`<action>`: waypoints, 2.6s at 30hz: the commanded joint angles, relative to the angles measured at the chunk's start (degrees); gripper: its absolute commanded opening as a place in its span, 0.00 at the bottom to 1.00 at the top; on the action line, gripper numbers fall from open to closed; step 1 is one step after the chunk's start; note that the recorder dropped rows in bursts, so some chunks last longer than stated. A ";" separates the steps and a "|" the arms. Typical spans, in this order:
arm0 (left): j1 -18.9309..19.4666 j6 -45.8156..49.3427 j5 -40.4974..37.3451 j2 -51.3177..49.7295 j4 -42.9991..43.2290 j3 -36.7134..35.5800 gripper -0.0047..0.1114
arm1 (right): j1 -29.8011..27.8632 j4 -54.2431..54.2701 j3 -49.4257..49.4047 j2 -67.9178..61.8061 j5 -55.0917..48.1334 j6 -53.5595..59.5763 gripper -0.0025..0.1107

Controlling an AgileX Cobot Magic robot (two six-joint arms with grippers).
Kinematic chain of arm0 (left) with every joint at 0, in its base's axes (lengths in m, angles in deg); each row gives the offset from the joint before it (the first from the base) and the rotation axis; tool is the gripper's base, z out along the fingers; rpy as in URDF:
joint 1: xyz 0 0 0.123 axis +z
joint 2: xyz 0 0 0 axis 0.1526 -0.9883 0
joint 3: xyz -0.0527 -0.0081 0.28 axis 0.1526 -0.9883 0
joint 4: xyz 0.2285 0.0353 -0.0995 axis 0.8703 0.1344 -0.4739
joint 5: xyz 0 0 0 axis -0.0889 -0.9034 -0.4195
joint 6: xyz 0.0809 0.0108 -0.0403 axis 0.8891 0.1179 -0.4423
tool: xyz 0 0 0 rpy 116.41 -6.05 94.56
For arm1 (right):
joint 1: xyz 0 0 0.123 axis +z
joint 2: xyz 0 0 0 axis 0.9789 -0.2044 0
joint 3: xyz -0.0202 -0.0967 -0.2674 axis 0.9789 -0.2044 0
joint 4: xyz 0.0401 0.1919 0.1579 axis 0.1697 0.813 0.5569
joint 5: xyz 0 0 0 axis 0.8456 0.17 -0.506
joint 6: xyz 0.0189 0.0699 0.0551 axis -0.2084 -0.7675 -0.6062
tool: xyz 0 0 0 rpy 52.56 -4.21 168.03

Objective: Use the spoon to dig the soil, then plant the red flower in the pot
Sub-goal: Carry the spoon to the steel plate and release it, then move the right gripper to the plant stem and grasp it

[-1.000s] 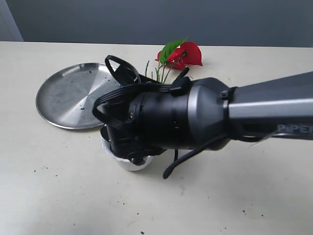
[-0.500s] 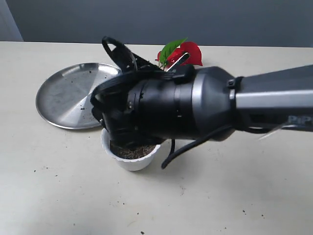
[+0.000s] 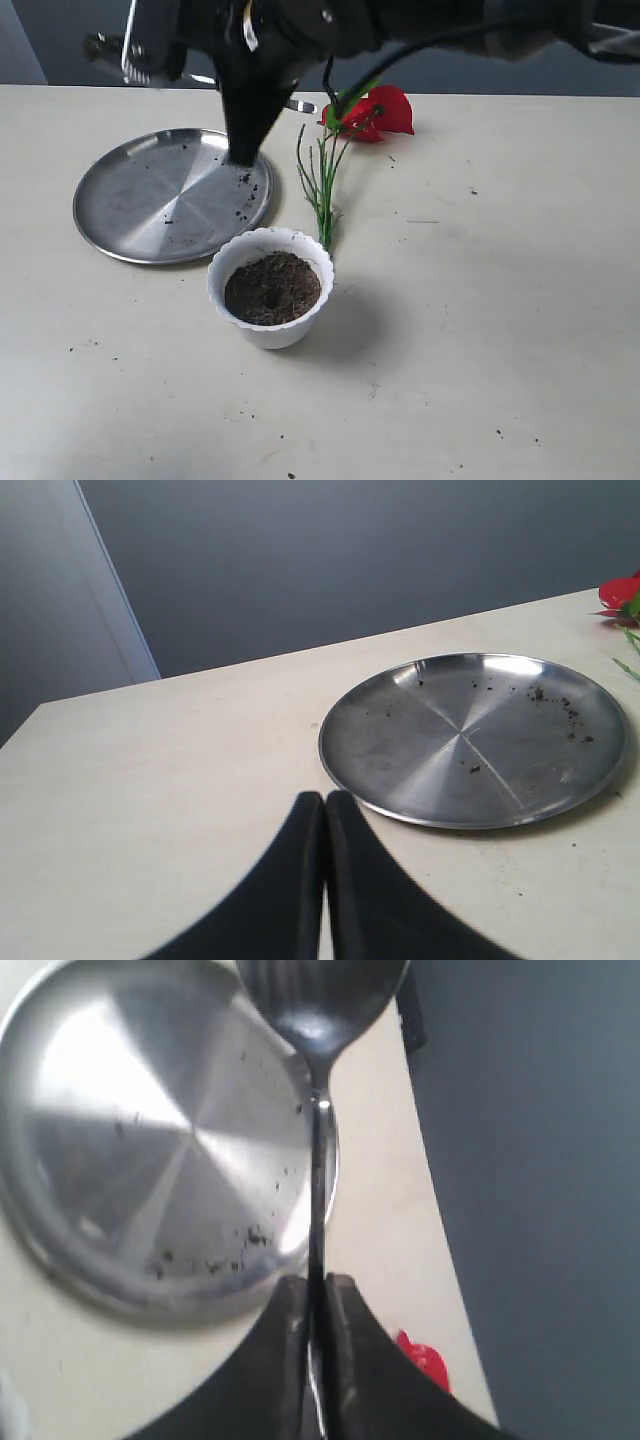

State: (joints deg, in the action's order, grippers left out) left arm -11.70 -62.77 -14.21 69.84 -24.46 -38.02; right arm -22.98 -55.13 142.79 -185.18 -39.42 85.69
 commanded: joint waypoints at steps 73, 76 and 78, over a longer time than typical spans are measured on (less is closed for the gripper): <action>-0.09 -0.28 0.46 0.24 0.04 -0.11 0.04 | -20.56 26.91 39.85 -31.62 -31.29 -46.85 0.56; -0.09 -0.28 0.46 0.24 0.04 -0.11 0.04 | -20.56 25.66 39.85 -31.65 -31.65 -46.85 0.56; -0.09 -0.28 0.46 0.24 0.04 -0.11 0.04 | -20.56 23.94 39.85 -31.76 -32.00 -47.66 0.56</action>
State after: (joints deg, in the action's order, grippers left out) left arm -11.70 -62.77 -14.21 69.84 -24.46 -38.02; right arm -43.31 -29.12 182.81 -217.22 -70.93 38.91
